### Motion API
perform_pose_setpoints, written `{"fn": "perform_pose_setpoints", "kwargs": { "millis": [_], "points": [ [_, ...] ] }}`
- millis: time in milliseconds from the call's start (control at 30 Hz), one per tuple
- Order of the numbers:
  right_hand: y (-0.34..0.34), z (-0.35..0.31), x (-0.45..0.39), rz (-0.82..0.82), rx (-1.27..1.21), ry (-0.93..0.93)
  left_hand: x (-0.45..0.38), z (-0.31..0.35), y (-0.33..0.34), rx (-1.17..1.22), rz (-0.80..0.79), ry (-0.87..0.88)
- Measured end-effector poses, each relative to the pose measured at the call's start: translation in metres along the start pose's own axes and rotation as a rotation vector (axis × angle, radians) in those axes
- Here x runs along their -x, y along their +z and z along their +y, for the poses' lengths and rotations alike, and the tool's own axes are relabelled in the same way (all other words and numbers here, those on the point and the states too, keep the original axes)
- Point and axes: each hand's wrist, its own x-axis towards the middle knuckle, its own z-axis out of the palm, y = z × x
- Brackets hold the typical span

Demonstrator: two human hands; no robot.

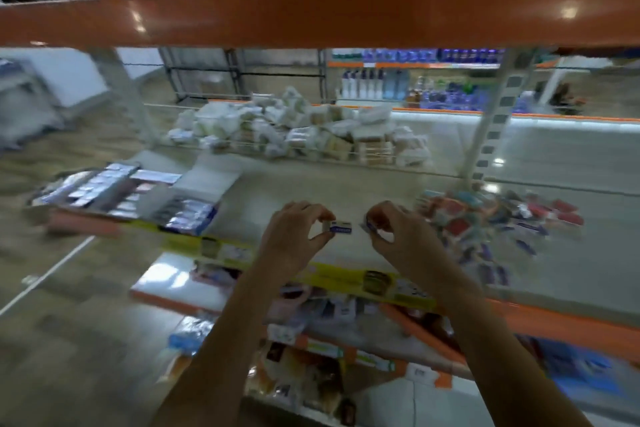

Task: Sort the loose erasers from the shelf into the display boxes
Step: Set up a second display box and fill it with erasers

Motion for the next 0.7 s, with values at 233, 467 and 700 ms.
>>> {"fn": "perform_pose_setpoints", "kwargs": {
  "millis": [233,467,700],
  "points": [
    [0.097,-0.118,-0.046,-0.053,-0.130,-0.119,0.063,-0.114,-0.085,0.019,0.087,-0.177],
    [0.172,-0.184,-0.075,-0.136,-0.124,-0.113,0.098,-0.199,-0.130,-0.002,0.138,-0.207],
    [0.206,-0.189,-0.113,-0.095,-0.073,-0.115,0.092,-0.249,-0.135,0.018,0.098,-0.230]
  ]
}}
